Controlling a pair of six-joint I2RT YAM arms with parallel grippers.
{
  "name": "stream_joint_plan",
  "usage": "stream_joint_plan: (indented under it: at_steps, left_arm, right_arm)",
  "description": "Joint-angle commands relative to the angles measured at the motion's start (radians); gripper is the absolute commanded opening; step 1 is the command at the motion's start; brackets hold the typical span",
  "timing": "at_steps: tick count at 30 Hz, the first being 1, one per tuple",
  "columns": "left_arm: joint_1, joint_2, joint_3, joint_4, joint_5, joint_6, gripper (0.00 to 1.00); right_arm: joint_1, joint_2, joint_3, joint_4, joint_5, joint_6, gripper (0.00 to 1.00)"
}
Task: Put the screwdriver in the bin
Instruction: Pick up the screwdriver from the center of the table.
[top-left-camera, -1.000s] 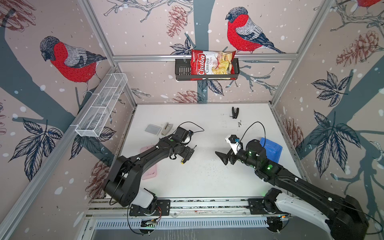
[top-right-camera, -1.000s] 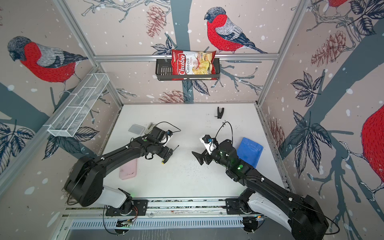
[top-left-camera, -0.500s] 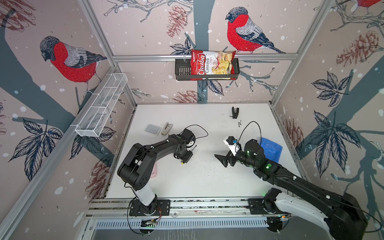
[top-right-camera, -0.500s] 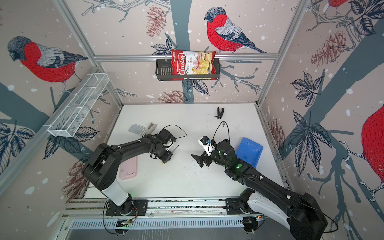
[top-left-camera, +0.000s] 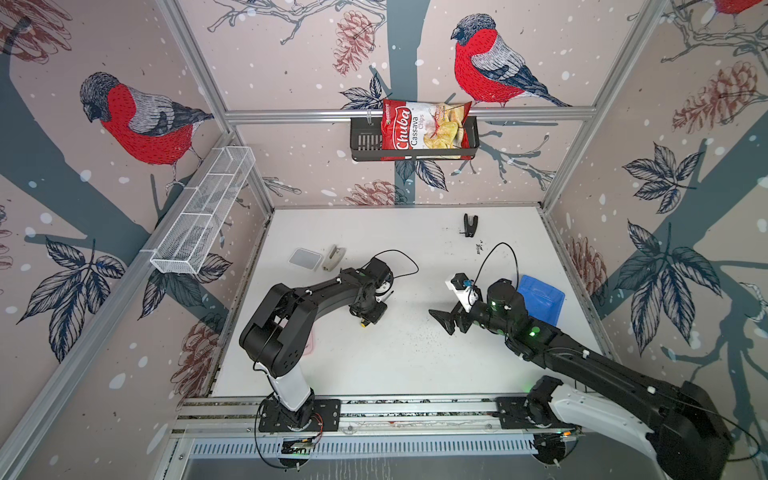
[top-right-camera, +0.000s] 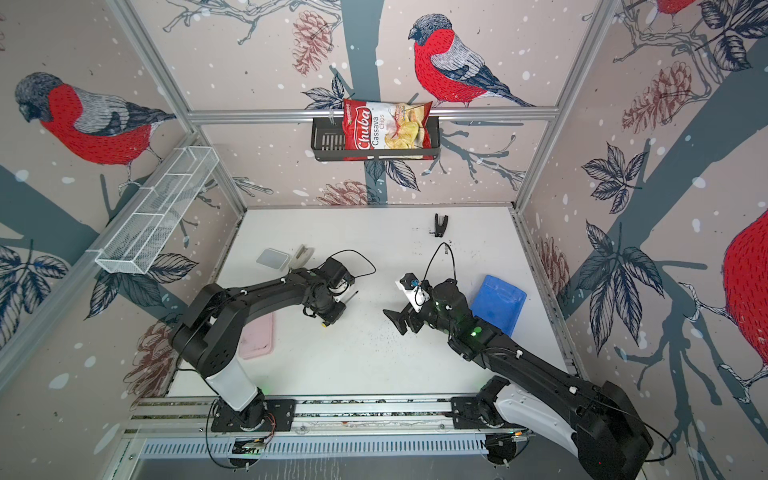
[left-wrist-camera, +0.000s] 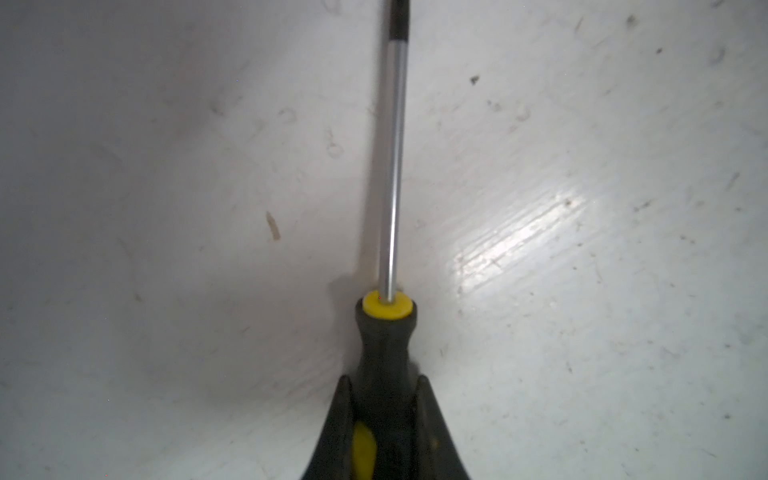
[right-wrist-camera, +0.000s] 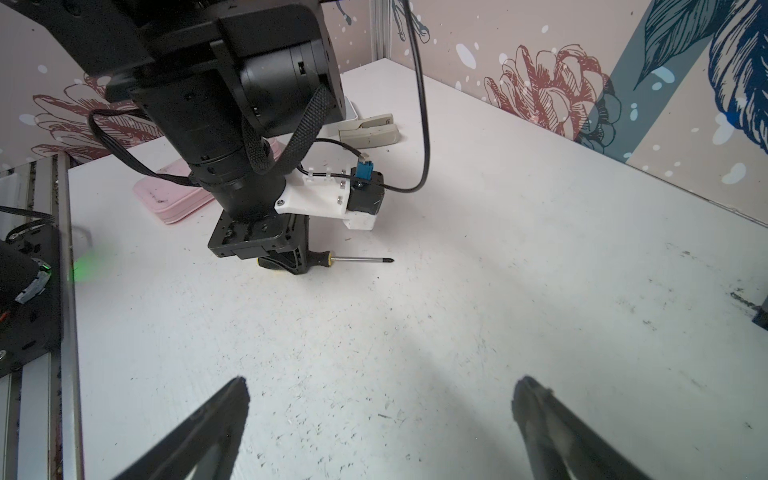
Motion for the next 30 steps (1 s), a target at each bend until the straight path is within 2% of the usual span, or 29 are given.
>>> stream_joint_plan:
  at_steps: [1,11,18,23,30]
  left_arm:
    - [0.001,0.009,-0.009,-0.058,-0.021,-0.005,0.06]
    - [0.0,-0.033,-0.009,-0.052,-0.042,-0.036,0.01]
    - [0.0,-0.065,0.056,-0.052,-0.031,-0.044,0.01]
    - [0.0,-0.116,0.073,-0.016,-0.002,-0.074,0.0]
    - [0.0,-0.17,0.138,0.062,0.091,-0.114,0.01]
  right_arm:
    - [-0.002,0.006,0.007,0.029,0.008,0.006,1.0]
    - [-0.01,0.019,0.044,0.021,0.005,0.009,1.0]
    - [-0.014,0.033,0.056,0.029,-0.001,0.017,1.0]
    - [-0.043,0.004,0.042,0.083,-0.035,0.106,1.0]
    - [-0.141,-0.011,0.088,0.142,-0.156,0.255,0.99]
